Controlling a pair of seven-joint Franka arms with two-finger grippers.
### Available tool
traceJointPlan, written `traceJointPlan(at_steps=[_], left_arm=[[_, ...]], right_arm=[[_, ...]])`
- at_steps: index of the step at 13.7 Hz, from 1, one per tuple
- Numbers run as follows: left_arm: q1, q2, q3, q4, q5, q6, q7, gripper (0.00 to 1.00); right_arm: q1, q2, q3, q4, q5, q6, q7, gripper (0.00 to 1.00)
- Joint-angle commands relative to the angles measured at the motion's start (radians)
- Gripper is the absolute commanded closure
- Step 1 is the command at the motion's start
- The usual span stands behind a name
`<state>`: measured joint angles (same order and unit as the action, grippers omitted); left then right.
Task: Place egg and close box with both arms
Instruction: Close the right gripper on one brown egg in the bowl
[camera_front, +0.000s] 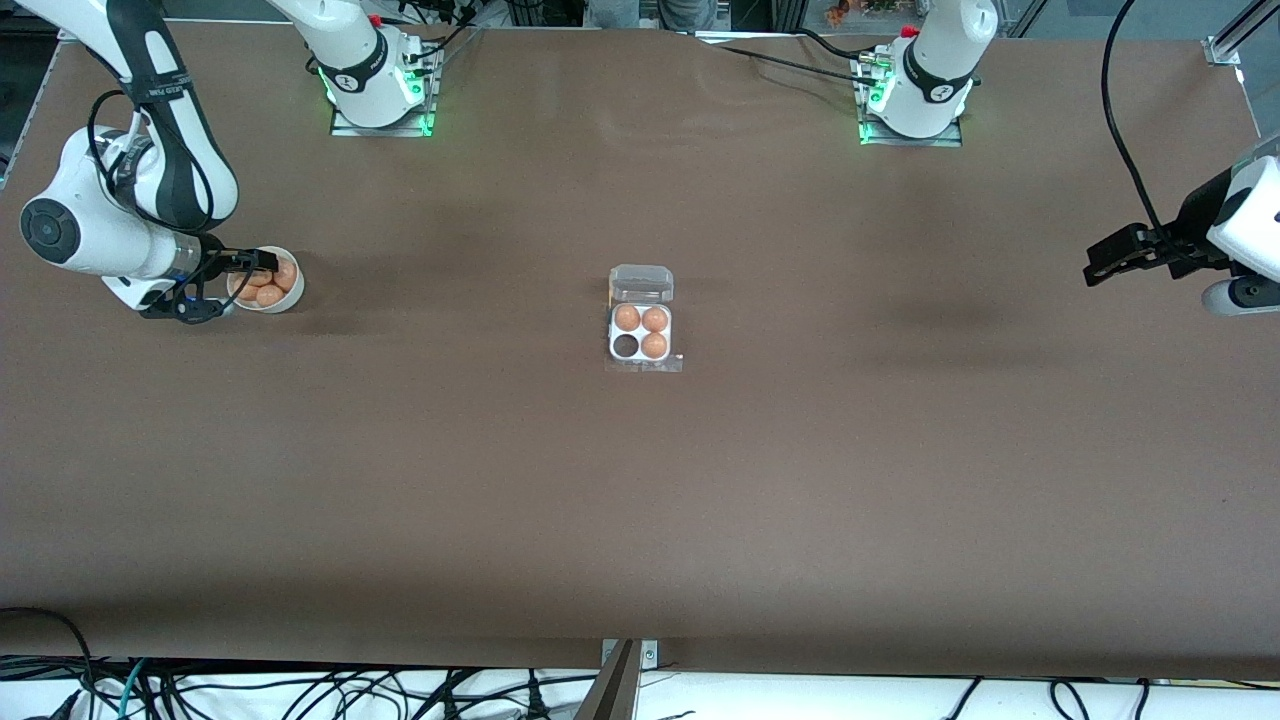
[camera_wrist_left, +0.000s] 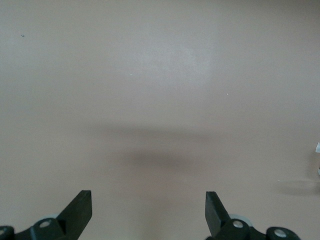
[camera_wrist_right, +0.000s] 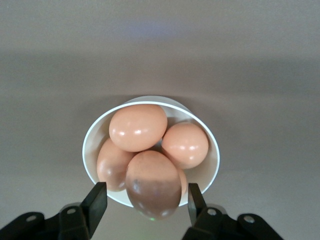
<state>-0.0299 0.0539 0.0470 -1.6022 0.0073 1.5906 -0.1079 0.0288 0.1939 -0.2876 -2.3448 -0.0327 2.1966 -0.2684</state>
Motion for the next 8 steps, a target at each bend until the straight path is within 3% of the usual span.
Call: traceJointPlan(at_steps=[1, 8], left_arm=[[0.004, 0.007, -0.002, 0.019, -0.016, -0.017, -0.001, 0.0], [0.004, 0.007, -0.002, 0.019, -0.016, -0.017, -0.001, 0.0]], right_arm=[[0.005, -0.004, -0.004, -0.001, -0.006, -0.012, -0.014, 0.39], [0.006, -0.002, -0.002, 0.001, -0.006, -0.012, -0.012, 0.54]])
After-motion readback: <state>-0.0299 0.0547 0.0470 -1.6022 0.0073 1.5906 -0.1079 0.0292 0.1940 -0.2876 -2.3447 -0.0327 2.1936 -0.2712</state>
